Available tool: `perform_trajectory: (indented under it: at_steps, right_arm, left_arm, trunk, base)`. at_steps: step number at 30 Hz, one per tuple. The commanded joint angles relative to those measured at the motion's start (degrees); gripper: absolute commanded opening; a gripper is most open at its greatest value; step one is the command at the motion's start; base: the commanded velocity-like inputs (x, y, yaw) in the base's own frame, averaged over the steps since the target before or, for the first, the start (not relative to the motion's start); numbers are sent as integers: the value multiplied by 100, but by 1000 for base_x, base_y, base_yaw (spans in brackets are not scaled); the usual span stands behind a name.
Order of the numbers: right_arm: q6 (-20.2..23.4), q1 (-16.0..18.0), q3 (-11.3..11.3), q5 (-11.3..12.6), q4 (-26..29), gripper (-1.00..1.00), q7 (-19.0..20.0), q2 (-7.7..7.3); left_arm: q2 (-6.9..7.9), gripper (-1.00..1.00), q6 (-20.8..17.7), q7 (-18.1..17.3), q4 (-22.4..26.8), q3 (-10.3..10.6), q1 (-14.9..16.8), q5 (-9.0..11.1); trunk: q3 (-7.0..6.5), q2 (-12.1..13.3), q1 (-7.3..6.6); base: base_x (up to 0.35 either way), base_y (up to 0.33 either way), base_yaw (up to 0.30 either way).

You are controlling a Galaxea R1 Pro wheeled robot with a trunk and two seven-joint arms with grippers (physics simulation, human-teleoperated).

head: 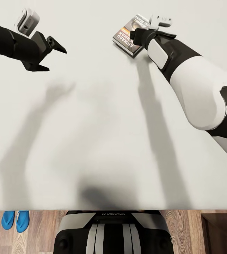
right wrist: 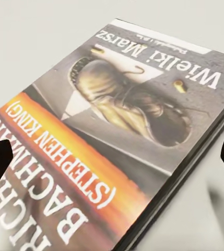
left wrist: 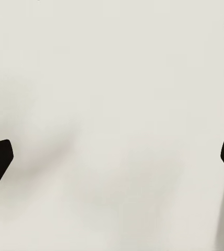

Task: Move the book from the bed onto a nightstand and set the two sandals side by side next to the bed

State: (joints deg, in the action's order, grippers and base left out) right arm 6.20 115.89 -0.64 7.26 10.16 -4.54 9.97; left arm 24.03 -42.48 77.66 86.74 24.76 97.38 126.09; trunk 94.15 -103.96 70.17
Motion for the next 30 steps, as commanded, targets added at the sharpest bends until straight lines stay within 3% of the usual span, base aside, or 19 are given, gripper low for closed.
perform_trajectory:
  at_steps: [1,23,30]
  right_arm:
    - [28,1,-3,46,11,100,-21,3]
    - [11,-161,4,63,35,100,-37,3]
    - [-224,-161,6,51,45,100,-42,3]
  left_arm:
    - [4,100,-50,38,2,5,6,25]
    - [5,100,-50,38,1,-5,-17,53]
    - [5,100,-52,38,1,-6,-17,60]
  trunk:
    - [2,-1,0]
    - [2,-1,0]
    - [2,-1,0]
  base:
    - [22,0,0]
    - [3,0,0]
    - [0,0,0]
